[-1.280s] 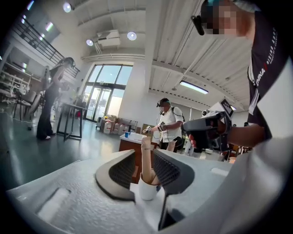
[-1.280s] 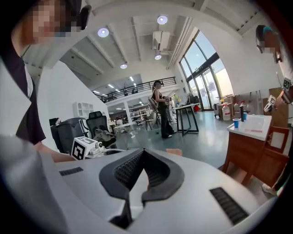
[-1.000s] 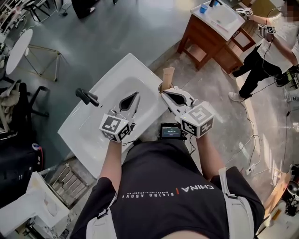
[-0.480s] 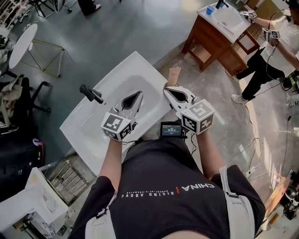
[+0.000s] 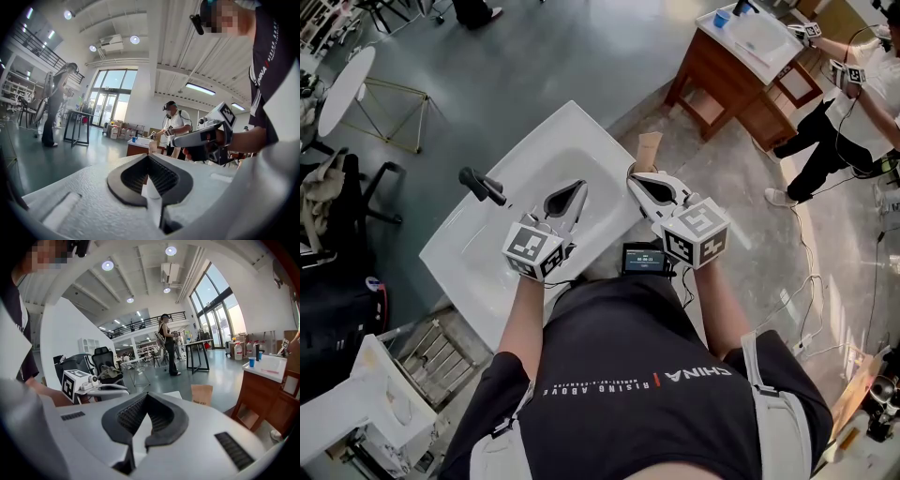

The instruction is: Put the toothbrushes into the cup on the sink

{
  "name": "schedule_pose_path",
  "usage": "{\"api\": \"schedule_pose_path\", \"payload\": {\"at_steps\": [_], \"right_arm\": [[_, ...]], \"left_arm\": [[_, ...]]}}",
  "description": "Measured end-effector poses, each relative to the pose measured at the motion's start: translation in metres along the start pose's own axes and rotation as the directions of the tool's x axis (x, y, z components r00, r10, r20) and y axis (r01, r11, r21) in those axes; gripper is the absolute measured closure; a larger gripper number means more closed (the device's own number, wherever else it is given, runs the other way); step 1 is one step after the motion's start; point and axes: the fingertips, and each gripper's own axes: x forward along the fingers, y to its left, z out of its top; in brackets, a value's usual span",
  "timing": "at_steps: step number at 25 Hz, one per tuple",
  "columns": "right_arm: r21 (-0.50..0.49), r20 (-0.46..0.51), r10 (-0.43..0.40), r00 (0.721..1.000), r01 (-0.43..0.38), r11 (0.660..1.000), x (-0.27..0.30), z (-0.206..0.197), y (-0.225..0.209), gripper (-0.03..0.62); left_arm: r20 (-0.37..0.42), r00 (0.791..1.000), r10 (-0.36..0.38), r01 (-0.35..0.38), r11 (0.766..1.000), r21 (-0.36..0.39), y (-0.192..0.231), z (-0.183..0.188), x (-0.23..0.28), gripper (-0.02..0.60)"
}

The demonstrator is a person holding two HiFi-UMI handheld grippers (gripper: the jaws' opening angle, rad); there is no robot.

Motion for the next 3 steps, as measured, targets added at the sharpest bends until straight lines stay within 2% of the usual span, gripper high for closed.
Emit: {"api": "schedule_pose_path", "payload": {"at_steps": [3], "right_arm": [[-0.002, 0.001, 0.001, 1.0, -0.001, 1.0, -0.0015, 0.0005, -0.0005, 0.585]], "left_arm": [[0.001, 1.0, 0.0, 0.0, 1.0, 0.002, -0.0022, 0.0015, 0.0018, 0.571]]}}
